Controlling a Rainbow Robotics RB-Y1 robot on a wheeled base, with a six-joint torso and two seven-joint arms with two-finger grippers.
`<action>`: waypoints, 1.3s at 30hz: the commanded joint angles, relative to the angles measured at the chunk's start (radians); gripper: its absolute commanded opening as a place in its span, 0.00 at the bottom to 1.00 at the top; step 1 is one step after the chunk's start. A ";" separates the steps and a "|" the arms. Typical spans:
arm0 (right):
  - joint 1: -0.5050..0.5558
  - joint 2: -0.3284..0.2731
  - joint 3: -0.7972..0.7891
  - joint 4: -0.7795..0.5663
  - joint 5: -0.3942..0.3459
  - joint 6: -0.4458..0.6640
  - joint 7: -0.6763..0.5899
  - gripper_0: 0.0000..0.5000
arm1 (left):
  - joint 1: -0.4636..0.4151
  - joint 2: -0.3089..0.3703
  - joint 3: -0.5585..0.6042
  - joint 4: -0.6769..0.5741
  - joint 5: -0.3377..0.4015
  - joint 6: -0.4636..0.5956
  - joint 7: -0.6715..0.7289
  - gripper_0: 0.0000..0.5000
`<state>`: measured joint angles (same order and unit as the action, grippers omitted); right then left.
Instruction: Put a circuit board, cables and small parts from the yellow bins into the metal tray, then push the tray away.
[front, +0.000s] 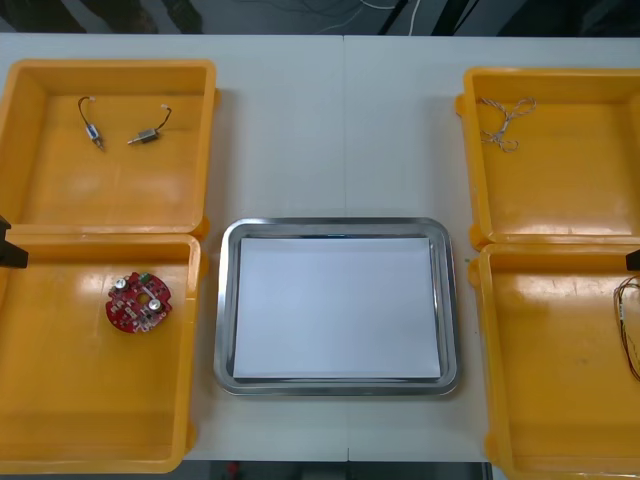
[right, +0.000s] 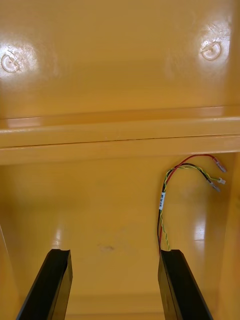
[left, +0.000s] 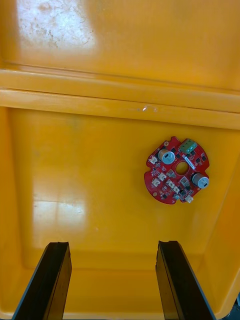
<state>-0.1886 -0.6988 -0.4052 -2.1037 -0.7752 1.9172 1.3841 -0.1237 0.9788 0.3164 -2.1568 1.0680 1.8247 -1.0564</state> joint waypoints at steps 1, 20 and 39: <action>0.014 -0.036 -0.001 -0.007 -0.007 0.003 -0.019 1.00 | 0.013 0.044 0.024 -0.023 0.007 -0.008 -0.059 1.00; 0.014 -0.036 -0.001 -0.007 -0.007 0.003 -0.019 1.00 | 0.013 0.044 0.024 -0.023 0.007 -0.008 -0.059 1.00; 0.014 -0.036 -0.001 -0.007 -0.007 0.003 -0.019 1.00 | 0.024 0.043 0.004 -0.012 0.012 -0.007 -0.059 1.00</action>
<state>-0.1886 -0.6988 -0.4052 -2.1037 -0.7752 1.9172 1.3841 -0.1167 0.9788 0.3162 -2.1568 1.0684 1.8247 -1.0564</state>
